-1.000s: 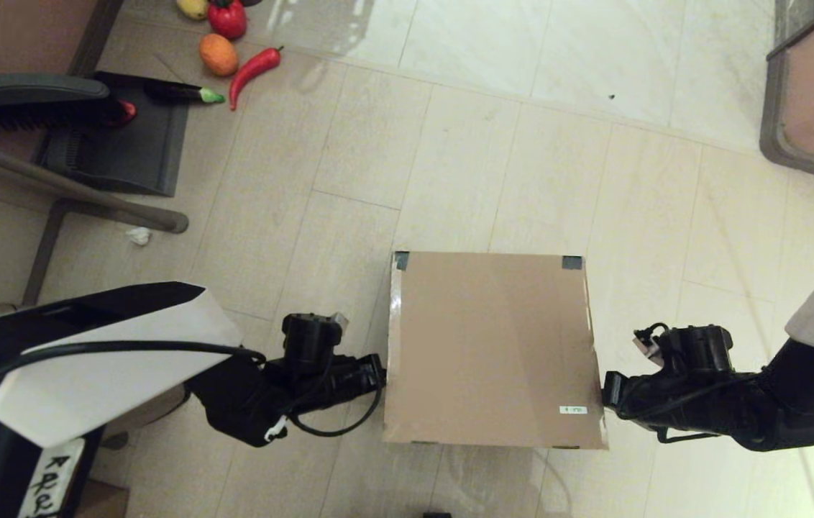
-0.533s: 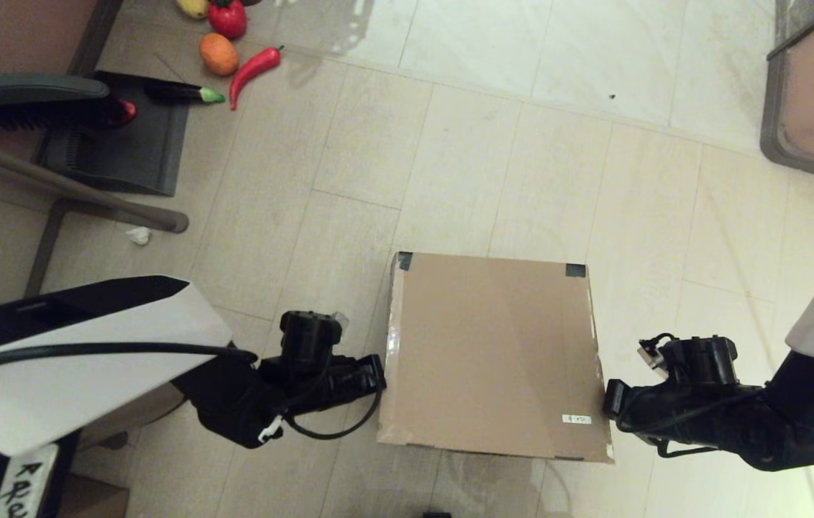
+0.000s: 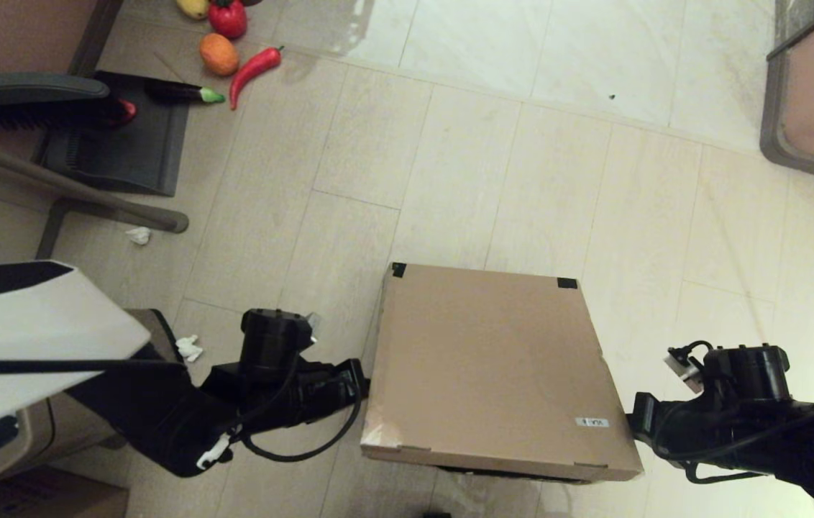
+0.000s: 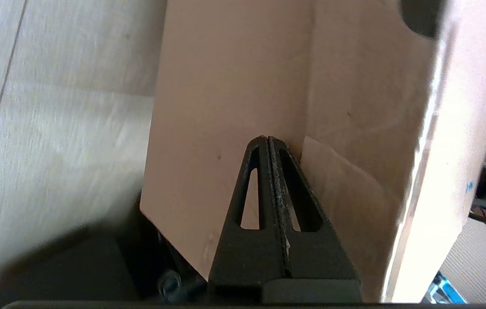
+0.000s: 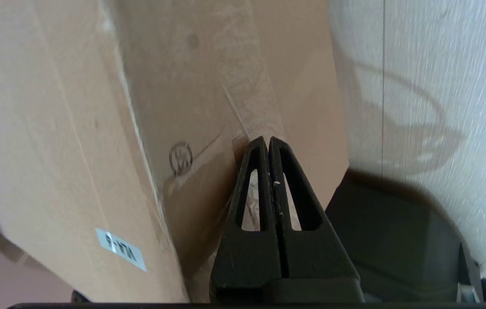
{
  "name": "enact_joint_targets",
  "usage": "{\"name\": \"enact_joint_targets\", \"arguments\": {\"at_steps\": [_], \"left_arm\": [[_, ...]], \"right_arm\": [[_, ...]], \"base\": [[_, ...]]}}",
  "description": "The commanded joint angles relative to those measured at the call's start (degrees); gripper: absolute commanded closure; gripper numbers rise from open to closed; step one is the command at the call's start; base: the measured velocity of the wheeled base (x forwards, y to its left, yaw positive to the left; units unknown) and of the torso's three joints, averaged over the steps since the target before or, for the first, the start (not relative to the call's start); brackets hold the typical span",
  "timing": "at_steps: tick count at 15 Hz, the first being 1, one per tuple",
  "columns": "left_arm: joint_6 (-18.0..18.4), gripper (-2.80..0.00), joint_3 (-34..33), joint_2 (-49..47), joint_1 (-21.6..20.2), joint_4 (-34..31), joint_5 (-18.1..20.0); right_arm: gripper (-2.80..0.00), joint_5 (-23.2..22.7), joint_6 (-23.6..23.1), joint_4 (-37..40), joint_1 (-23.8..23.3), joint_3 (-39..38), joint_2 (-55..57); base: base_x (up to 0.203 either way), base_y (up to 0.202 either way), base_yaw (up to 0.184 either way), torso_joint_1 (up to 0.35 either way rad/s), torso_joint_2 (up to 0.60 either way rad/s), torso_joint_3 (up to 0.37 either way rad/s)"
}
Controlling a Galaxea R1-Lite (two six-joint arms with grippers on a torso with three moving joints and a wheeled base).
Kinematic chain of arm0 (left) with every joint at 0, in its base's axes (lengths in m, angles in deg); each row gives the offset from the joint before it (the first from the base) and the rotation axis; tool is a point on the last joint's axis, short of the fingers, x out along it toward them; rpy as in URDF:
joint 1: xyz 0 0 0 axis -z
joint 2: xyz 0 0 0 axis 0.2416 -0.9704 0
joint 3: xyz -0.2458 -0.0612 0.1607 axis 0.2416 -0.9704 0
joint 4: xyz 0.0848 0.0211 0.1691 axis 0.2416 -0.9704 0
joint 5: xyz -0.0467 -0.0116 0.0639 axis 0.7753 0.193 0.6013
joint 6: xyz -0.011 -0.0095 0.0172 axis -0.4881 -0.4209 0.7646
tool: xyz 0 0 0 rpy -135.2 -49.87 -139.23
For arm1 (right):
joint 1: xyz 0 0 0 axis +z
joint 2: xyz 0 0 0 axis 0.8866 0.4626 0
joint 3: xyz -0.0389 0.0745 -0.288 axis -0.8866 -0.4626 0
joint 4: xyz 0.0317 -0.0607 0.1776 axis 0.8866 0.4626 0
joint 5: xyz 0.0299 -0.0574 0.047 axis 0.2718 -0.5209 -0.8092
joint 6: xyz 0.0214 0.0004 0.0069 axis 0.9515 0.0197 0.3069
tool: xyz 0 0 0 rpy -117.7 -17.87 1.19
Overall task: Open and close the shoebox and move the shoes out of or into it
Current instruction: Open the shoe box
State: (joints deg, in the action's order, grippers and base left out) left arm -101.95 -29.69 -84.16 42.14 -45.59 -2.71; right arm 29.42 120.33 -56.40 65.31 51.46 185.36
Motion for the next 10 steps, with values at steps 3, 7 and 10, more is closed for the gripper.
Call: {"name": "enact_joint_targets", "arguments": {"at_steps": [3,7,10], "left_arm": [[-0.26,0.00,-2.31,3.43,0.14,0.30,0.06],[-0.22,0.00,-1.93,0.12,0.07,0.30,-0.09],[-0.26,0.00,-0.27,-2.09,0.12,0.35,-0.07]], "right_arm": [[0.00,-0.18,0.21,-0.17,0.04,-1.62,-2.35],[0.00,0.81,-0.45,-0.25,0.09,0.30,1.25],[0.00,1.41,-0.49,-0.17,0.05,2.72,2.72]], "base": [[0.000,0.000,0.000,0.000,0.00,0.000],[0.000,0.000,0.000,0.000,0.00,0.000],[0.000,0.000,0.000,0.000,0.00,0.000]]}}
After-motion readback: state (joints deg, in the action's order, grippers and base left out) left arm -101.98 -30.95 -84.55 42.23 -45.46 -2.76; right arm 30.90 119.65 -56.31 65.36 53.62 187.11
